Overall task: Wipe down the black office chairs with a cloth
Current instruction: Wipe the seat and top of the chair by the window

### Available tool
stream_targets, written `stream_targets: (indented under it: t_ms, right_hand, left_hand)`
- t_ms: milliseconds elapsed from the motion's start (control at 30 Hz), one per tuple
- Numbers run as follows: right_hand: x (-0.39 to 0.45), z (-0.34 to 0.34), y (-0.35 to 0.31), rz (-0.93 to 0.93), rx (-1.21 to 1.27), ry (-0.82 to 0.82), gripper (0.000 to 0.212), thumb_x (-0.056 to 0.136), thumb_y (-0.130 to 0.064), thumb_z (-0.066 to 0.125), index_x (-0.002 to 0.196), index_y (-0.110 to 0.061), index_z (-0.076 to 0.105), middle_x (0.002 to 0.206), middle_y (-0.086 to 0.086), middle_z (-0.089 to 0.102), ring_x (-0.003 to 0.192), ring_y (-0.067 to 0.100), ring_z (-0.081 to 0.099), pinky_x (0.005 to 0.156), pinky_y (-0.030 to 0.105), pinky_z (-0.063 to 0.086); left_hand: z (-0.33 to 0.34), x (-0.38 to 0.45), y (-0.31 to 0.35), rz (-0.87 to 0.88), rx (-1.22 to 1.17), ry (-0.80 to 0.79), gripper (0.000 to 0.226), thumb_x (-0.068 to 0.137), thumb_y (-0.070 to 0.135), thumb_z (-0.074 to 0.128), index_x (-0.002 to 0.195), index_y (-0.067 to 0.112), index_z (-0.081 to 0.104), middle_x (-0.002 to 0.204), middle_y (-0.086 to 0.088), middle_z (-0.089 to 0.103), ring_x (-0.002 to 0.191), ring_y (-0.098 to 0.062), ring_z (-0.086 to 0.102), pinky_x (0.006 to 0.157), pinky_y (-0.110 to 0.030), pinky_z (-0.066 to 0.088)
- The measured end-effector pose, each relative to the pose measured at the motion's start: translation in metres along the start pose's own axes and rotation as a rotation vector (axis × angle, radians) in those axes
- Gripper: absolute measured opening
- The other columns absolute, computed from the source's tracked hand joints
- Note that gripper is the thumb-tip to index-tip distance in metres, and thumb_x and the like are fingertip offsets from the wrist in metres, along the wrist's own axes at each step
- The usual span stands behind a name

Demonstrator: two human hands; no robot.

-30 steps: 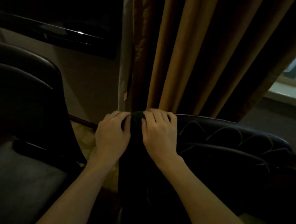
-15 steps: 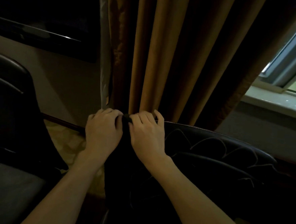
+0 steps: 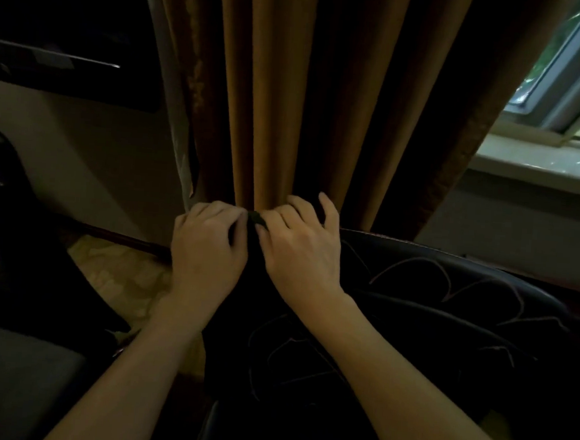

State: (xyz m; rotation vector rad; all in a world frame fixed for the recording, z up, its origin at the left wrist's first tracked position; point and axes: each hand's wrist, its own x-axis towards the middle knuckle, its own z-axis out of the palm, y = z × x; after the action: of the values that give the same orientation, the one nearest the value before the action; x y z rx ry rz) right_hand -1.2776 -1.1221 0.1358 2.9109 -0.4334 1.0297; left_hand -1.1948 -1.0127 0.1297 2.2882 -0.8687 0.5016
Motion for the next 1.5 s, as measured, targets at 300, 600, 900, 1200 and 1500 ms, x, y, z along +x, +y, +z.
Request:
stream_targets:
  t_ms: [300,600,900,1200,1500]
  right_hand:
    - [-0.036,-0.033,0.073,0.146,-0.085,0.117,0.022,0.096,-0.027,0.052,0.101,-0.021,0.073,0.106,-0.004,0.072,0.115,0.021,0.059,0.110,0.050,0.031]
    - [-0.012,-0.013,0.021,0.121,-0.007,0.093,0.011,0.090,-0.020,0.062,0.092,-0.018,0.072,0.100,-0.002,0.072,0.108,0.020,0.061,0.108,0.050,0.033]
    - [-0.002,0.003,-0.015,0.107,0.024,0.036,0.010,0.089,-0.018,0.064,0.095,-0.018,0.071,0.099,0.000,0.071,0.106,0.021,0.061,0.110,0.050,0.030]
    - [-0.026,-0.025,0.047,0.178,-0.061,0.060,0.014,0.090,-0.019,0.063,0.101,-0.019,0.072,0.103,-0.002,0.071,0.111,0.023,0.060,0.110,0.050,0.028]
    - [-0.078,-0.073,0.135,0.336,-0.178,0.069,0.027,0.090,-0.022,0.050,0.106,-0.020,0.071,0.107,-0.002,0.071,0.112,0.023,0.059,0.110,0.049,0.029]
  left_hand:
    - [0.036,-0.001,0.083,0.149,-0.130,-0.051,0.015,0.095,0.019,0.057,0.098,0.016,0.072,0.098,0.003,0.068,0.097,-0.015,0.058,0.085,-0.031,0.043]
    - [0.006,-0.001,0.034,0.104,0.046,-0.027,0.028,0.095,0.032,0.048,0.105,0.024,0.072,0.105,0.008,0.070,0.098,-0.016,0.061,0.087,-0.036,0.039]
    - [-0.012,-0.005,0.008,0.005,0.079,-0.032,0.022,0.090,0.017,0.061,0.109,0.020,0.072,0.109,0.003,0.070,0.102,-0.021,0.060,0.087,-0.037,0.039]
    - [0.019,-0.002,0.071,0.082,-0.022,-0.046,0.019,0.093,0.019,0.057,0.105,0.018,0.073,0.105,0.005,0.070,0.100,-0.020,0.061,0.087,-0.035,0.039]
    - [0.061,-0.017,0.169,0.249,-0.131,-0.121,0.019,0.093,0.020,0.058,0.103,0.018,0.073,0.101,0.005,0.070,0.097,-0.018,0.061,0.085,-0.035,0.043]
